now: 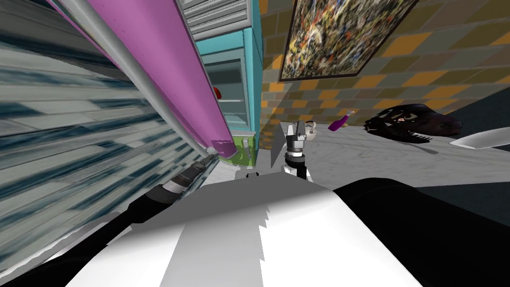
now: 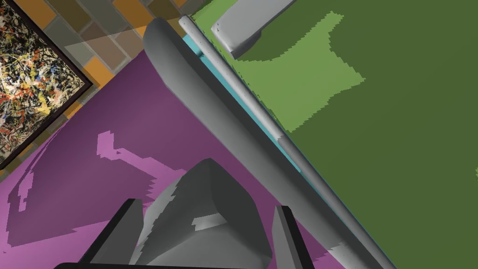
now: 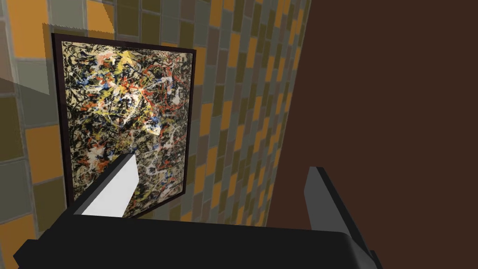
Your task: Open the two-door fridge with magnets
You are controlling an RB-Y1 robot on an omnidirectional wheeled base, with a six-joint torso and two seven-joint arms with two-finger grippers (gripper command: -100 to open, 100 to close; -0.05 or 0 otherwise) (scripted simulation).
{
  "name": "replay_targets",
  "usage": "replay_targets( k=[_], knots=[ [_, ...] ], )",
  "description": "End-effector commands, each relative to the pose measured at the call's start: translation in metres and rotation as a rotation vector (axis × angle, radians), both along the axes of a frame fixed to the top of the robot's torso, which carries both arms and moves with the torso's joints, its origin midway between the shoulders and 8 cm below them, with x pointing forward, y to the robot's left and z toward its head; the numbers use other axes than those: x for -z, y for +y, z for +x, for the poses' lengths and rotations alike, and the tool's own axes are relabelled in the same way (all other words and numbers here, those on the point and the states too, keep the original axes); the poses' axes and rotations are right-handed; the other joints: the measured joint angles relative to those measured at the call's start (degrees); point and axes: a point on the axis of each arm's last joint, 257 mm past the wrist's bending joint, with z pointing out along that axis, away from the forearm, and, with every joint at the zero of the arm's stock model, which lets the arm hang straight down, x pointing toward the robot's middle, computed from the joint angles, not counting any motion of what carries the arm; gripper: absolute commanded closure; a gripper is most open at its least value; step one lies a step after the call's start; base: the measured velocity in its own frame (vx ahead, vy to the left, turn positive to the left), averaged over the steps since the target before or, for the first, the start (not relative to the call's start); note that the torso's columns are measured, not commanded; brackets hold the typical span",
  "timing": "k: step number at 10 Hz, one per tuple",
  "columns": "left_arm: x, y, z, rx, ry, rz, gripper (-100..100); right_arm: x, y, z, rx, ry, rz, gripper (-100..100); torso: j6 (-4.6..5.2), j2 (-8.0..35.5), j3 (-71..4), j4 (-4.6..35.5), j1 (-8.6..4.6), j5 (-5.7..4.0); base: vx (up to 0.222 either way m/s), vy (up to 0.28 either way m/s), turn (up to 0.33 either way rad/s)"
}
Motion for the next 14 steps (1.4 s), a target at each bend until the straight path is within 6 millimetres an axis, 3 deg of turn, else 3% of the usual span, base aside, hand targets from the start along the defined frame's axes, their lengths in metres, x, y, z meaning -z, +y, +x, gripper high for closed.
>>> replay_targets(
  k=[1, 3, 4, 5, 7, 11, 14],
  knots=[
    [-0.003, -0.016, -0.013, 0.063, 0.008, -0.027, 100, 0.000, 0.000, 0.000, 0.000, 0.000, 0.000, 0, 0.09, -0.1, -0.1, 0.0, -0.18, -0.07, -0.005, 0.103, 0.232],
    [-0.013, -0.022, -0.015, 0.088, -0.026, -0.049, 100, 0.000, 0.000, 0.000, 0.000, 0.000, 0.000, 0, 0.02, 0.0, 0.0, 0.0, -0.06, 0.00, 0.001, 0.090, 0.080],
    [-0.001, -0.017, -0.015, 0.073, 0.006, -0.036, 100, 0.000, 0.000, 0.000, 0.000, 0.000, 0.000, 0, 0.10, 0.0, -0.1, 0.1, -0.23, -0.10, -0.016, 0.018, -0.003],
    [-0.002, -0.023, -0.019, 0.104, 0.004, -0.034, 100, 0.000, 0.000, 0.000, 0.000, 0.000, 0.000, 0, 0.05, 0.0, 0.0, -0.1, -0.38, -0.07, -0.059, 0.148, -0.063],
    [-0.003, -0.028, -0.023, 0.135, 0.002, -0.033, 100, 0.000, 0.000, 0.000, 0.000, 0.000, 0.000, 0, -0.04, 0.3, 0.2, 0.0, 0.65, 0.20, -0.108, 0.277, -0.088],
    [-0.006, -0.042, -0.034, 0.227, -0.004, -0.035, 100, 0.000, 0.000, 0.000, 0.000, 0.000, 0.000, 0, 0.12, -0.5, -0.4, -0.1, -0.28, -0.11, -0.084, 0.262, -0.054],
    [-0.008, -0.052, -0.042, 0.289, -0.007, -0.039, 100, 0.000, 0.000, 0.000, 0.000, 0.000, 0.000, 0, 0.15, -0.6, -0.5, 0.0, -0.11, -0.13, -0.085, 0.270, -0.074]
  ],
)
